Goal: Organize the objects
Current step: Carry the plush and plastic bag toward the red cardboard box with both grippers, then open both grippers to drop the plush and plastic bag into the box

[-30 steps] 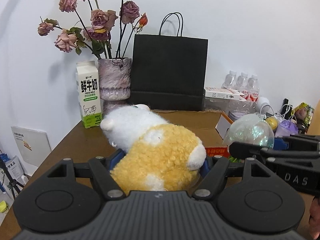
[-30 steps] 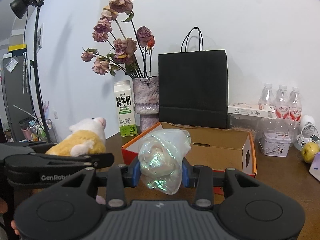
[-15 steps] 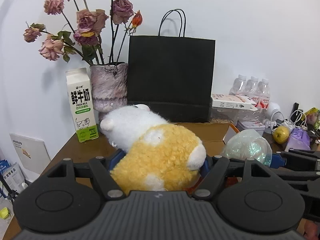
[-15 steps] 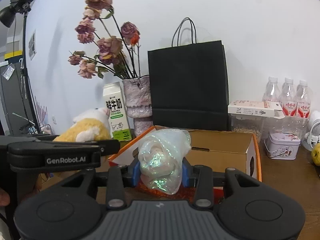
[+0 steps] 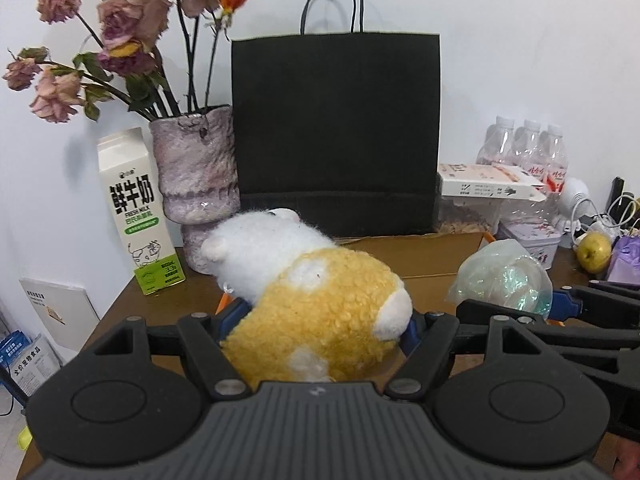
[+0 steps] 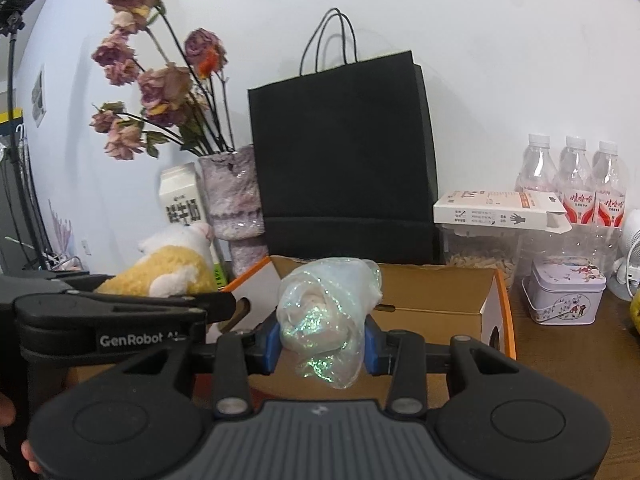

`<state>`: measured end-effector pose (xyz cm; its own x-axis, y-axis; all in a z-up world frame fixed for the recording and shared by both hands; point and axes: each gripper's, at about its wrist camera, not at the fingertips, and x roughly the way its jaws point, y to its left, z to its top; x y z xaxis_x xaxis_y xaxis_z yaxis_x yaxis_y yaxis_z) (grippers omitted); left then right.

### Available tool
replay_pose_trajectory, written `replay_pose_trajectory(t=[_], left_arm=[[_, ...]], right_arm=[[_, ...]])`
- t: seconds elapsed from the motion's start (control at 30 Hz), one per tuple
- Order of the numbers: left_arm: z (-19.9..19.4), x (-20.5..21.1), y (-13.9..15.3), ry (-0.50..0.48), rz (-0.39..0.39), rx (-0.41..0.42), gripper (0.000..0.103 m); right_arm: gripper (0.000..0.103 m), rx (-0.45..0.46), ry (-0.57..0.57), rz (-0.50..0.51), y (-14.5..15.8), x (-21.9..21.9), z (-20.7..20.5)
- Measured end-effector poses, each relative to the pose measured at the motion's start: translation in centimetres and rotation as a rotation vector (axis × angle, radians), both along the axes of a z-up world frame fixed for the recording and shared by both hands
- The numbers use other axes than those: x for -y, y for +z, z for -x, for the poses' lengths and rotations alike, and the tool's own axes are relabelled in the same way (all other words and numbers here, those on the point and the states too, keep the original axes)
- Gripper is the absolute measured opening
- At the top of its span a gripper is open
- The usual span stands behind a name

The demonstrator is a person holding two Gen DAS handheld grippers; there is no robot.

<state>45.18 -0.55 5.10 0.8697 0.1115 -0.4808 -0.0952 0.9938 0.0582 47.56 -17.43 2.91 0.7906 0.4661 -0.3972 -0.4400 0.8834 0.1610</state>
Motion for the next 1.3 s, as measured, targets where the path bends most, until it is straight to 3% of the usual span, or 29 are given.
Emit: replay_pose_trajectory(t=[0.3, 0.63, 0.73, 0.8, 0.83, 0.87, 1.3], left_arm=[[-5.2, -0.2, -2.6, 0.064, -0.067, -0.075, 0.074], [-8.1, -1.0, -4.4, 0.079, -0.055, -0.103, 0.074], [-8.3, -0.9, -4.7, 0.067, -0.046, -0.108, 0.079], [-8.1, -0.7, -4.7, 0.061, -0.049, -0.095, 0.094], [-7.9, -0.7, -4.7, 0.059, -0.05, -0.077, 0.101], [-7.6, -0.7, -4.5, 0.061, -0.051, -0.054, 0.103], [-6.4, -0.5, -3.4, 0.062, -0.054, -0.013, 0.103]], right_arm=[[0.038, -0.035, -0.048, 0.019, -2.4, 0.1, -3.2], [0.039, -0.04, -0.08, 0.05, -4.3, 0.1, -4.4], [0.047, -0.031, -0.093, 0.058, -4.4, 0.1, -4.5], [0.065, -0.031, -0.096, 0.067, -4.5, 0.1, -4.6], [0.084, -0.029, -0.104, 0.071, -4.5, 0.1, -4.6], [0.095, -0.017, -0.115, 0.078, -4.4, 0.0, -4.5], [0.096, -0.003, -0.125, 0.065, -3.6, 0.5, -4.0]])
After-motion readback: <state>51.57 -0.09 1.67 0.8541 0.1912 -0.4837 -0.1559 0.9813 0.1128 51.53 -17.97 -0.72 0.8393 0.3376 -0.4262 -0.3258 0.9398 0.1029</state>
